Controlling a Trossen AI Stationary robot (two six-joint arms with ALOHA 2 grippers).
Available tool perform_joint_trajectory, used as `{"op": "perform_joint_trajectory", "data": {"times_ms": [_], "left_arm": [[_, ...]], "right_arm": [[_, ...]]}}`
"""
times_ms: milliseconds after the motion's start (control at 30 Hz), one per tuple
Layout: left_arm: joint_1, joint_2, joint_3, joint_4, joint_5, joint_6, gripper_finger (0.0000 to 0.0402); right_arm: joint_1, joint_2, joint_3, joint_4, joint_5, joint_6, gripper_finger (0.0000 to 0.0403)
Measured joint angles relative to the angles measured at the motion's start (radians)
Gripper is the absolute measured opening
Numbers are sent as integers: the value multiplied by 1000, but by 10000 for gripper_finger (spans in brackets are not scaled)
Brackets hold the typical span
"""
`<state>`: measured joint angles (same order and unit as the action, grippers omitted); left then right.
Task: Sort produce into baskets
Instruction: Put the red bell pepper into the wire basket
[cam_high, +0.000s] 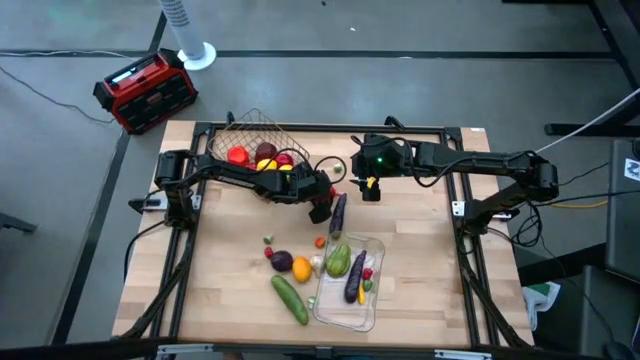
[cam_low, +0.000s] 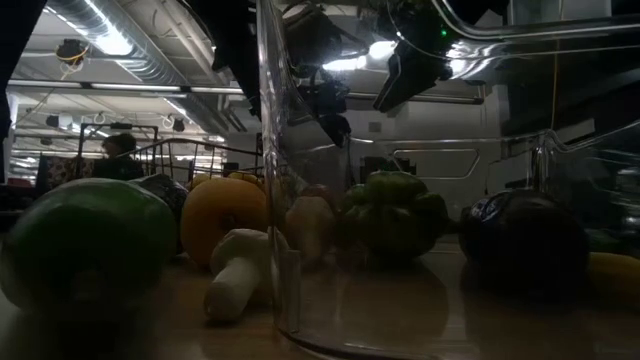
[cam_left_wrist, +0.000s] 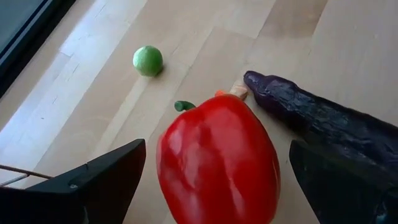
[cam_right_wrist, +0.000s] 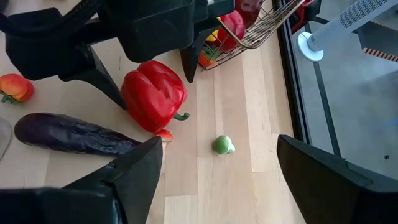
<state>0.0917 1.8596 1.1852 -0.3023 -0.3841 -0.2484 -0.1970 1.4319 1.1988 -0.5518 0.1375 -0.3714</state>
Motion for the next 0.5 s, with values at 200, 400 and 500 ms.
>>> {"op": "perform_joint_trajectory", "data": {"times_ms": [200, 400, 500], "left_arm": [[-3, 0, 9, -5, 9, -11, 395], [-23, 2, 48, -3, 23, -13, 395], [-26, 2, 56, -3, 17, -4, 395]], "right_arm": [[0, 0, 0, 0, 0, 0, 312], [0, 0, 0, 0, 0, 0, 312], [0, 0, 0, 0, 0, 0, 312]]}}
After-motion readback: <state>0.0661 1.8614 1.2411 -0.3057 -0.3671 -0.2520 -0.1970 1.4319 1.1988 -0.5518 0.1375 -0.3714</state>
